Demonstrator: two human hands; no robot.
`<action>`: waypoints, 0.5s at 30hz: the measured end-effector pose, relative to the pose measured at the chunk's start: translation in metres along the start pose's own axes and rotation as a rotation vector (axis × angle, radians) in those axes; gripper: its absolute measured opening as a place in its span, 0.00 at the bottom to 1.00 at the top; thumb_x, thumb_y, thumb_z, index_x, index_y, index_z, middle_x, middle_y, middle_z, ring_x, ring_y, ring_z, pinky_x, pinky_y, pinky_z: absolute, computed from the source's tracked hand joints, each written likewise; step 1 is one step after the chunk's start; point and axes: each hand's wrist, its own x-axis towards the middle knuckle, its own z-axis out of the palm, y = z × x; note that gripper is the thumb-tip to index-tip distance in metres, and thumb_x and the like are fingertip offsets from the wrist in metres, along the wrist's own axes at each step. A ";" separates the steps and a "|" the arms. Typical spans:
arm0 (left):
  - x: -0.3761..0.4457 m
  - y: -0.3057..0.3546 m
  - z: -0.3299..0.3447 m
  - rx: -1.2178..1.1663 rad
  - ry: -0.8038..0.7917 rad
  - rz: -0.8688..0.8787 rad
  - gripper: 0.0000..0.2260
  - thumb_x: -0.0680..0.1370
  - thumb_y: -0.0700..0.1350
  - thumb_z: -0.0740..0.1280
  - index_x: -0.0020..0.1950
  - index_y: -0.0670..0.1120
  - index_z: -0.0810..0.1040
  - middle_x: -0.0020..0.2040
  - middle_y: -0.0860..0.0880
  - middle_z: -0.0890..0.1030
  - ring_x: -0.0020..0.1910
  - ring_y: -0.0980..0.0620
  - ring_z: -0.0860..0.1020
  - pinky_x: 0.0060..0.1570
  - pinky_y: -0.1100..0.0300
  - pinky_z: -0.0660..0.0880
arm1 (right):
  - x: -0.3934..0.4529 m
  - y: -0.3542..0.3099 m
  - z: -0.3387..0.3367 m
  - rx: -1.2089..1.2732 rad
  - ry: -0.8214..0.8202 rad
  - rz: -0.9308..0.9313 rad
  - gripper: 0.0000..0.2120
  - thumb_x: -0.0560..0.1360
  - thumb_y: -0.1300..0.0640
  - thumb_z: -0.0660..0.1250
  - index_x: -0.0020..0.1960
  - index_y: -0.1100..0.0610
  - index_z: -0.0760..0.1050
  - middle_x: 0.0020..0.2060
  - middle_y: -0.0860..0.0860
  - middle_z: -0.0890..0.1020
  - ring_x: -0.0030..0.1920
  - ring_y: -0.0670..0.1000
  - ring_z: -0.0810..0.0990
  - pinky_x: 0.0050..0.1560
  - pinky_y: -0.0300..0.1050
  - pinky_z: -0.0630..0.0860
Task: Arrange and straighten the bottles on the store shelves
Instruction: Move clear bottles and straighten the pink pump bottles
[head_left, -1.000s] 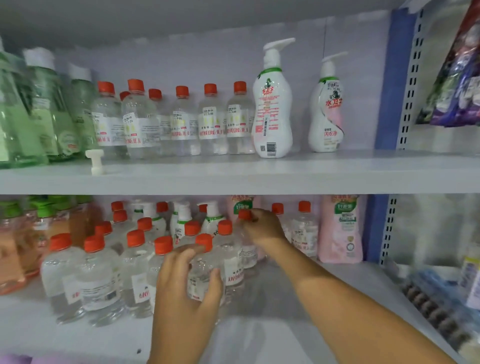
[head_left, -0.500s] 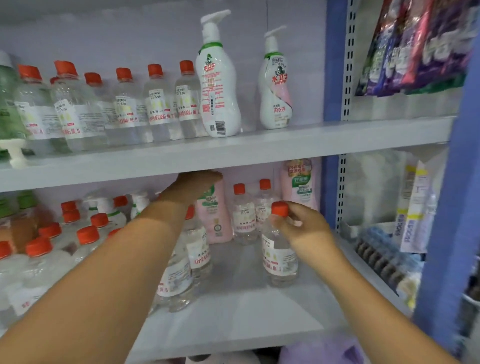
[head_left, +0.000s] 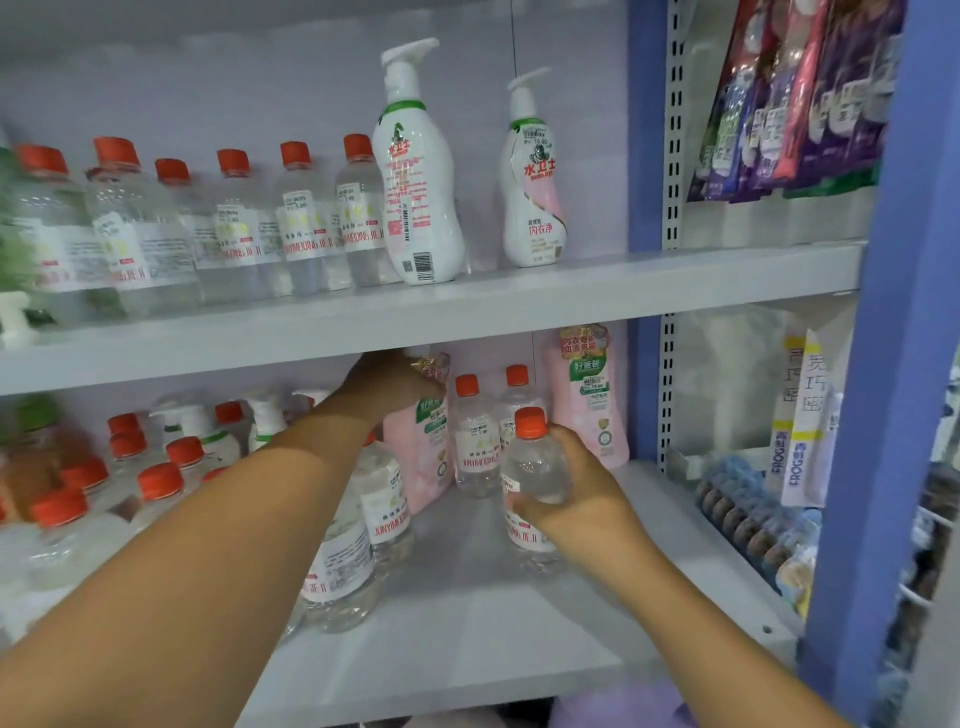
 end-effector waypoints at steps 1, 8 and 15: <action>-0.005 0.001 0.000 0.002 0.040 0.013 0.22 0.67 0.51 0.80 0.57 0.48 0.79 0.54 0.45 0.84 0.52 0.43 0.83 0.57 0.47 0.82 | 0.004 0.000 0.003 -0.004 0.008 -0.014 0.29 0.68 0.51 0.78 0.58 0.25 0.68 0.57 0.34 0.80 0.59 0.40 0.80 0.55 0.41 0.79; -0.022 0.003 0.006 0.102 0.140 0.014 0.17 0.71 0.57 0.76 0.53 0.52 0.75 0.52 0.47 0.83 0.51 0.43 0.83 0.51 0.48 0.83 | 0.043 0.004 0.015 -0.139 -0.014 -0.009 0.36 0.72 0.51 0.77 0.75 0.42 0.64 0.69 0.46 0.75 0.67 0.50 0.76 0.68 0.51 0.75; -0.040 0.002 0.015 0.123 0.199 0.139 0.18 0.73 0.64 0.72 0.56 0.56 0.77 0.56 0.54 0.84 0.55 0.47 0.82 0.55 0.53 0.79 | 0.053 0.022 0.028 -0.109 0.050 -0.088 0.35 0.73 0.49 0.76 0.76 0.41 0.64 0.68 0.44 0.77 0.66 0.48 0.77 0.68 0.51 0.75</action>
